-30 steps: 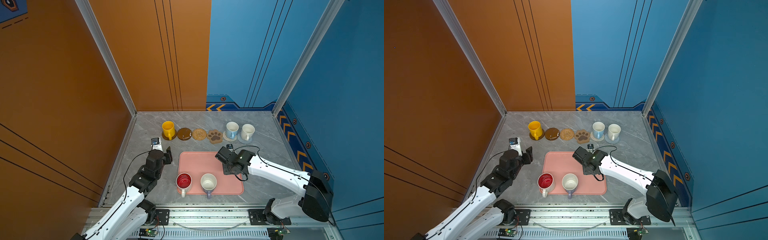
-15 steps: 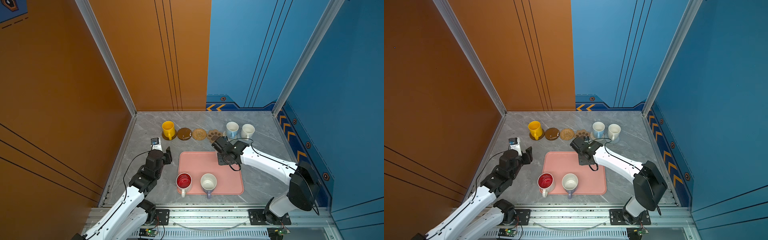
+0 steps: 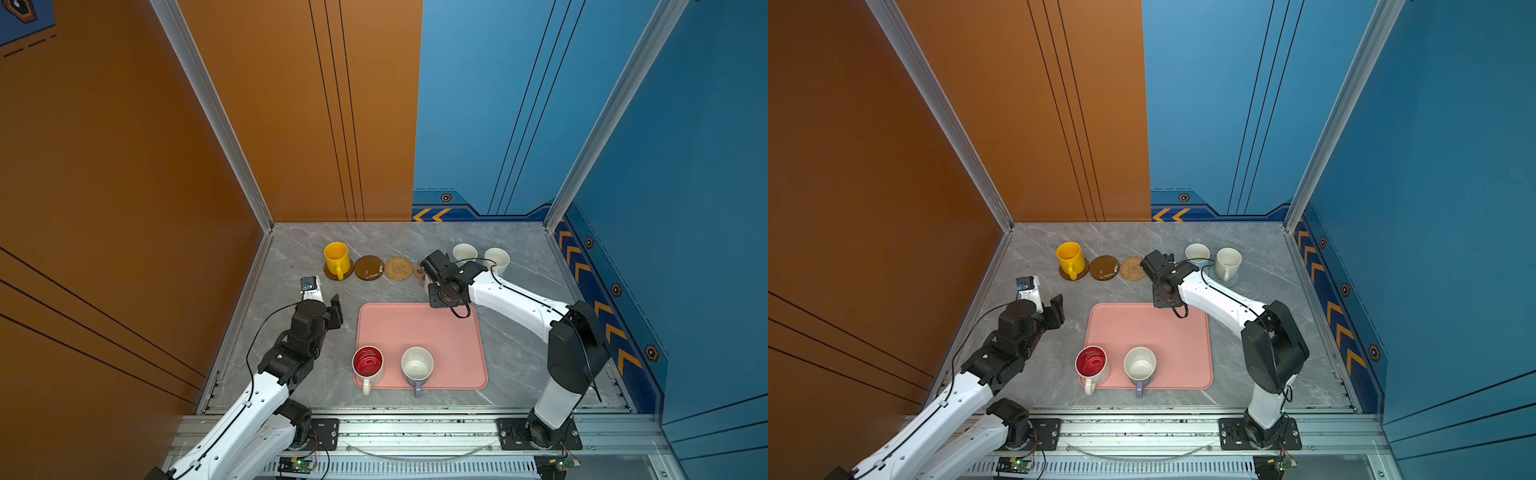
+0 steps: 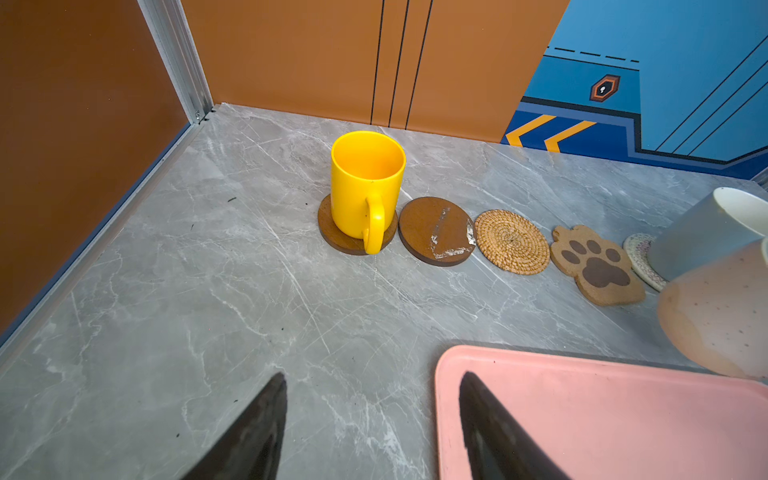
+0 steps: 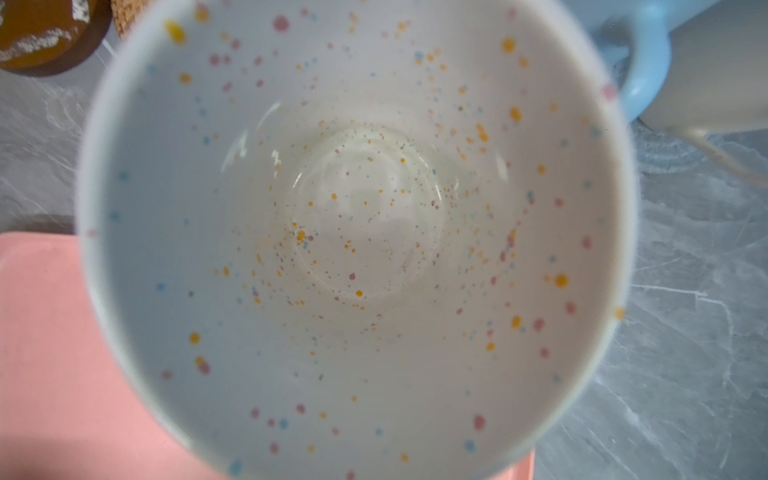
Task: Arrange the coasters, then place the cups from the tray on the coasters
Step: 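Carry the speckled mug with the right gripper toward the cork paw-print coaster, then hold the speckled mug with the right gripper above the cork paw-print coaster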
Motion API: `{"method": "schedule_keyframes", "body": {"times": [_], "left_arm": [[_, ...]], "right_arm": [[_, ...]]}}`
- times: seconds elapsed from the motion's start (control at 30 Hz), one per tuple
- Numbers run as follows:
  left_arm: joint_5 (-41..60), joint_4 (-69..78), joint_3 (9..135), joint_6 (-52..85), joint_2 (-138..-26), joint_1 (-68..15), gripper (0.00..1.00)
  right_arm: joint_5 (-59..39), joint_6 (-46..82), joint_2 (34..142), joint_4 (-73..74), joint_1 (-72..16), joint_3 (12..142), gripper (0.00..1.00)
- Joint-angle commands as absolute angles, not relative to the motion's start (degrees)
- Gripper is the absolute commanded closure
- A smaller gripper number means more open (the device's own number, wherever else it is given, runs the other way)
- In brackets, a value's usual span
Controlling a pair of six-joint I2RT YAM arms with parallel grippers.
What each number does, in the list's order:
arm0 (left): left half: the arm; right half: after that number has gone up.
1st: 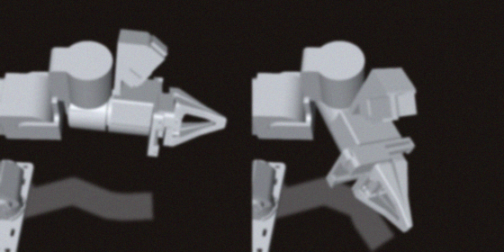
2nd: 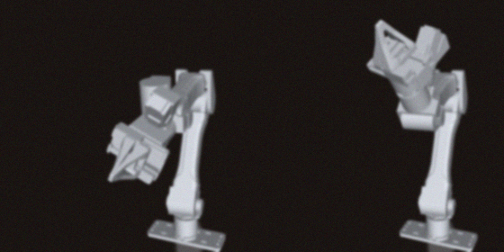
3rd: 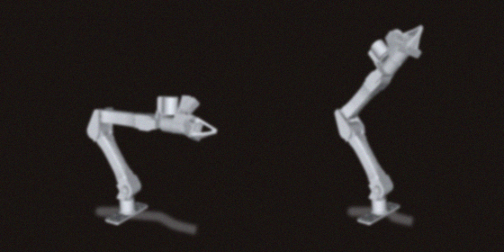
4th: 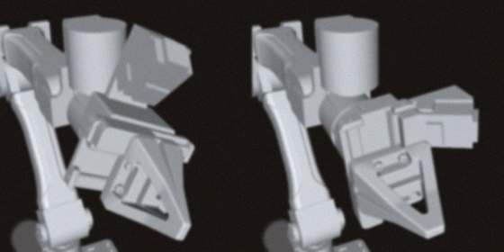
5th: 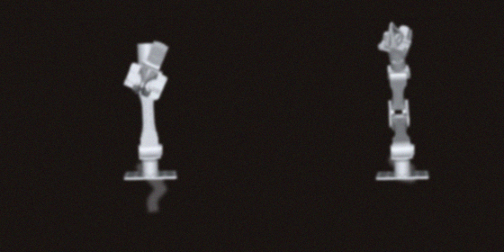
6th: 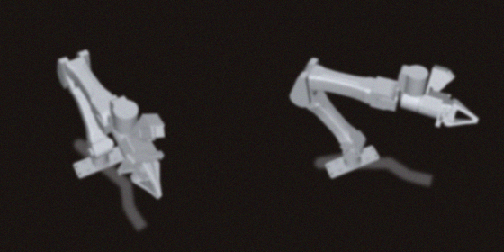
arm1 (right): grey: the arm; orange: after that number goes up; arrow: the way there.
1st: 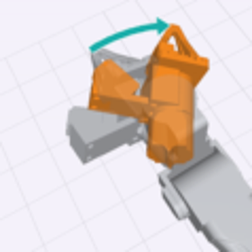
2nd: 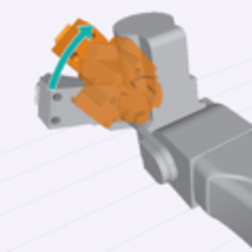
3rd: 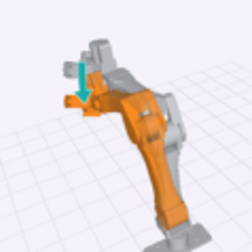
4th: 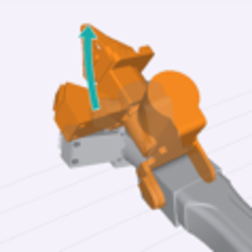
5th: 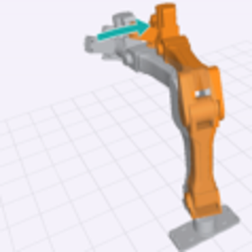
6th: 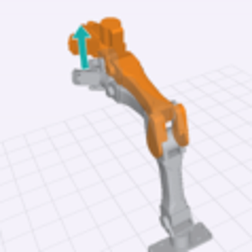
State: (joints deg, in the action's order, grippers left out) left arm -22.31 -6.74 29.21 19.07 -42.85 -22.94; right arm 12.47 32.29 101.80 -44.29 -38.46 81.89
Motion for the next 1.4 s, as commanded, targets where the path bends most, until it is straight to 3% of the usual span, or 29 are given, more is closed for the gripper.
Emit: {"method": "schedule_keyframes", "body": {"times": [0.0, 1.37], "left_arm": [[-21.6, -7.1, 28.6, 19.5, -42.6, -22.3, 0.33], [-20.8, -6.2, 29.2, 19.5, -45.3, -21.5, 0.34]], "right_arm": [[13.3, 29.9, 102.7, -41.1, -37.4, 86.8, 1.00], [9.1, 26.5, 121.6, -42.1, -31.6, 106.2, 1.00]]}}
